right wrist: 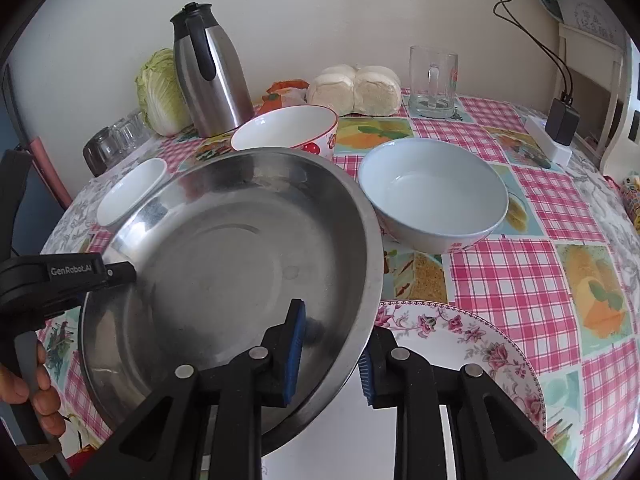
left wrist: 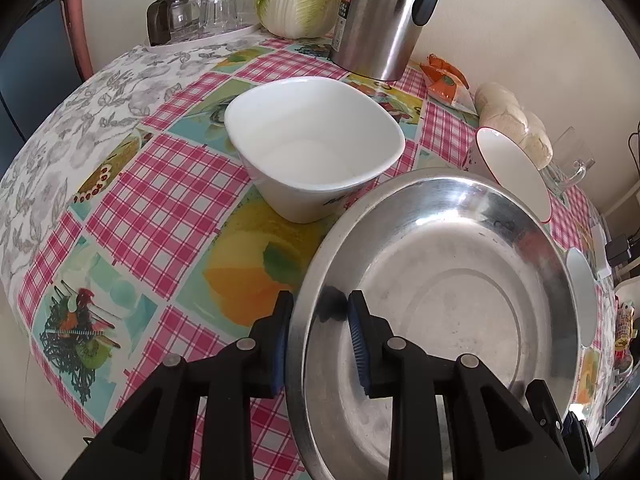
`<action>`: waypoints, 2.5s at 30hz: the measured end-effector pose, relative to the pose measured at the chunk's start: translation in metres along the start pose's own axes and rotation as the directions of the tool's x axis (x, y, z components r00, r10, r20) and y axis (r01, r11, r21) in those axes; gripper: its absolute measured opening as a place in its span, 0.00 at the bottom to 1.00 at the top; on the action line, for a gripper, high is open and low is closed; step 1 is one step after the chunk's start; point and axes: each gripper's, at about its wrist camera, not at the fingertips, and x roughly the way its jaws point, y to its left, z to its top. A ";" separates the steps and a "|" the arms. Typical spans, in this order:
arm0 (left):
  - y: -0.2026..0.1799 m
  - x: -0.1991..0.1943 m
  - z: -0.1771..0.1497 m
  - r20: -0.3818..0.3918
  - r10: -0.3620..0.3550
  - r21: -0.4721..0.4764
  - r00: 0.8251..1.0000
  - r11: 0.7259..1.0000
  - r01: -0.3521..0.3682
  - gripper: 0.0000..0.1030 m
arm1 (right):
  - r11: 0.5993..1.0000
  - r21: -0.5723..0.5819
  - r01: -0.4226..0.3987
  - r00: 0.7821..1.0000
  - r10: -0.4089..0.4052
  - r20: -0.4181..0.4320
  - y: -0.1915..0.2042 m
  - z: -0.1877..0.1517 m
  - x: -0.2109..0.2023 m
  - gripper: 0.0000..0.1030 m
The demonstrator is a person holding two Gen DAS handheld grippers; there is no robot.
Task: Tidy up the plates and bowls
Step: 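Lift the steel basin with the left gripper and carry it across the table, then lower the steel basin onto the table and open the left gripper, then close both grippers on the rim of the pink-floral deep plate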
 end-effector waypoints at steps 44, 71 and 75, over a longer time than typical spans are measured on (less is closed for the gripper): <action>-0.005 -0.033 0.003 0.087 0.128 0.110 0.988 0.984 -0.137 0.99 | 0.999 0.025 0.031 0.992 -0.034 0.124 0.002 0.016 -0.039 1.00; -0.074 -0.090 -0.073 0.031 -0.286 0.183 0.958 0.944 0.276 0.99 | 0.887 0.463 0.008 0.996 -0.050 0.077 -0.116 -0.034 -0.089 1.00; -0.078 -0.091 -0.087 -0.010 -0.309 0.179 0.951 0.935 0.306 0.97 | 0.878 0.479 0.010 0.998 -0.036 0.045 -0.122 -0.041 -0.087 1.00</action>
